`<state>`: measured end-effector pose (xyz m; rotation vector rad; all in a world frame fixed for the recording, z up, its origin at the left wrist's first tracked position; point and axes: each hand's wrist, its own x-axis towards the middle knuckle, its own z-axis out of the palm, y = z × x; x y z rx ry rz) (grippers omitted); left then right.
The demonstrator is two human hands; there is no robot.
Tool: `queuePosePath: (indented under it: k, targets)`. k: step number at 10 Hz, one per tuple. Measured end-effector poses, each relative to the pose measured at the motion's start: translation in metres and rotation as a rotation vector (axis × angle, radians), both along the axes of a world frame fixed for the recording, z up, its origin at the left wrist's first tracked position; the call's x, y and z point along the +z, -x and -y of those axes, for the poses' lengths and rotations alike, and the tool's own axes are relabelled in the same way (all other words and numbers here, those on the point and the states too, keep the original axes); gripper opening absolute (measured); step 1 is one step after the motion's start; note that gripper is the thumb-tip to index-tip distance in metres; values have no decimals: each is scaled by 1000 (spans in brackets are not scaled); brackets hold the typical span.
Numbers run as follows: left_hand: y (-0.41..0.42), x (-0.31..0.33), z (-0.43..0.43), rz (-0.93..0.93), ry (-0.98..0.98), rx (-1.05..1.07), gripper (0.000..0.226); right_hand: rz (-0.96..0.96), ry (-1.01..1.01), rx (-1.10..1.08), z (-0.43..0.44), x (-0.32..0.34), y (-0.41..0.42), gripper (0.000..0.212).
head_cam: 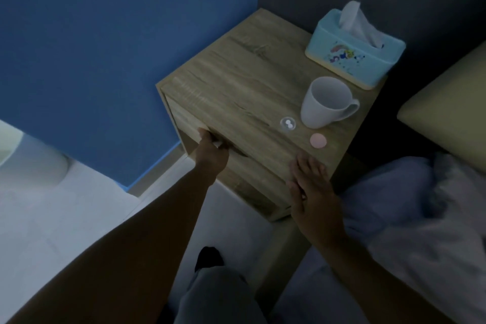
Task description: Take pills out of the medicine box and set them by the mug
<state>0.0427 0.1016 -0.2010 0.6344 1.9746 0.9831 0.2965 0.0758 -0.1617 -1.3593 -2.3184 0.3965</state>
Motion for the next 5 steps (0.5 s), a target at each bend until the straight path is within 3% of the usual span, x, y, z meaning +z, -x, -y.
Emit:
queuePosePath:
  k: [2, 4, 5]
  targets:
    - [5, 10, 0, 32, 36, -66, 82, -13, -18, 0, 0, 1, -2, 40]
    - [-1, 48, 34, -228, 67, -288, 68, 71, 146, 3, -1, 13, -1, 43]
    - [-6, 84, 50, -305, 52, -354, 70, 224, 258, 63, -14, 25, -2, 48]
